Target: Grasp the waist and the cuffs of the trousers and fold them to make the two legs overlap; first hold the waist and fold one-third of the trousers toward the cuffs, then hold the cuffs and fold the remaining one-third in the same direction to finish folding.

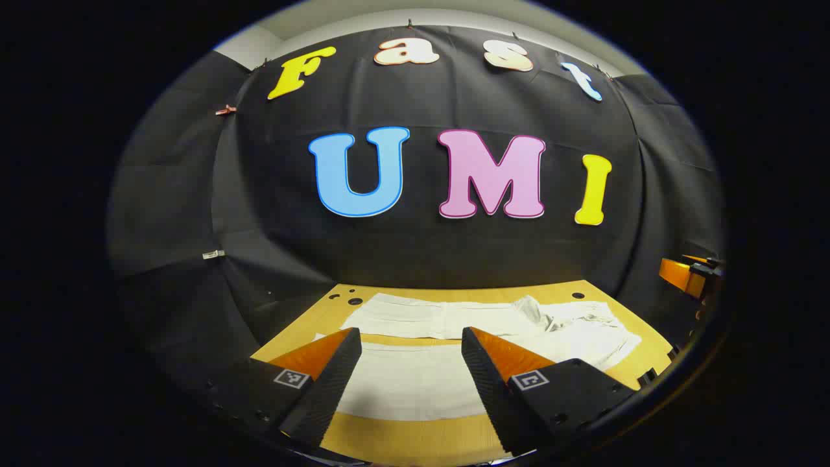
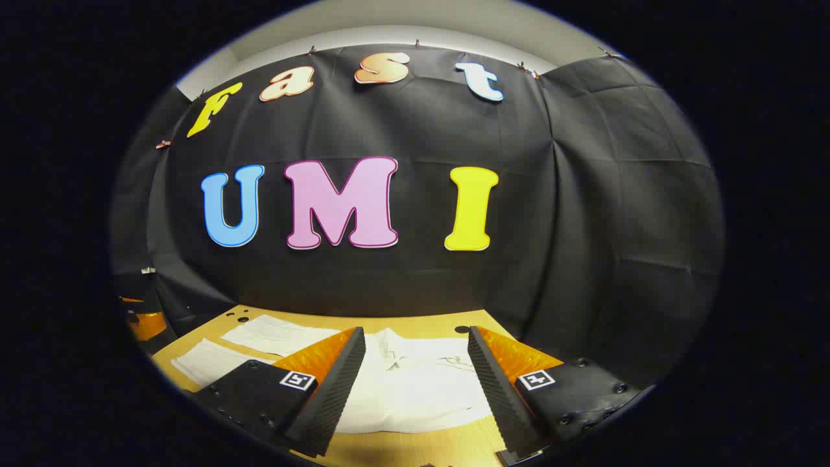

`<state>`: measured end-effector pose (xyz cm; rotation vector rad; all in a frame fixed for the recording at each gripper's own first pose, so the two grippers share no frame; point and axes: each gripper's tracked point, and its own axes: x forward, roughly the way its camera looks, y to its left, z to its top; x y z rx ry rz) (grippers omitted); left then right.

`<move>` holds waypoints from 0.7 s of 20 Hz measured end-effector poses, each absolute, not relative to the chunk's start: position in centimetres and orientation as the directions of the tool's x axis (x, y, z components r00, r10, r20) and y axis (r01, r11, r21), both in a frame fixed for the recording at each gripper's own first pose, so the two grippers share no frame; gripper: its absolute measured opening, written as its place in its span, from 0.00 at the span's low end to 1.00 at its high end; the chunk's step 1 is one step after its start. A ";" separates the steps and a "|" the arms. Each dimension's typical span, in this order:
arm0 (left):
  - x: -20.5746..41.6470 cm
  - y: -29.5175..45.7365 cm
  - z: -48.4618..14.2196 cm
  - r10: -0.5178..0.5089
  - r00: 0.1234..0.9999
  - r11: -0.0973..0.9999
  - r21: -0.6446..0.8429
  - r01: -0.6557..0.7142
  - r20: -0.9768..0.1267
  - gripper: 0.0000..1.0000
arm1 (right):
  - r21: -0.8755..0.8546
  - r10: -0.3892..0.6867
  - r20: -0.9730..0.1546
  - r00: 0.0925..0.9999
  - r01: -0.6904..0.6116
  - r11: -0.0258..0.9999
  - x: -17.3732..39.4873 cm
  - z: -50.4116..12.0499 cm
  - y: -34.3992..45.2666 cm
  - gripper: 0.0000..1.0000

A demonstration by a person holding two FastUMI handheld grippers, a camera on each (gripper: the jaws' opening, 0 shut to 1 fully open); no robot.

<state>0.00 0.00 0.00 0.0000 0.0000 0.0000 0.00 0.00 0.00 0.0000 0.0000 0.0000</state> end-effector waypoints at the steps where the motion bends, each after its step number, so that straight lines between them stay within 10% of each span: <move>1: 0.5 0.1 0.1 -0.001 1.000 1.000 0.001 0.001 -0.003 0.97 | -0.010 -0.010 -0.005 1.000 0.010 1.000 0.5 -0.2 -0.3 0.97; 14: 4.4 0.1 -0.3 -0.092 0.996 0.995 0.044 0.093 -0.014 0.96 | -0.007 -0.085 -0.020 0.996 0.085 0.996 1.7 -0.5 -1.0 0.97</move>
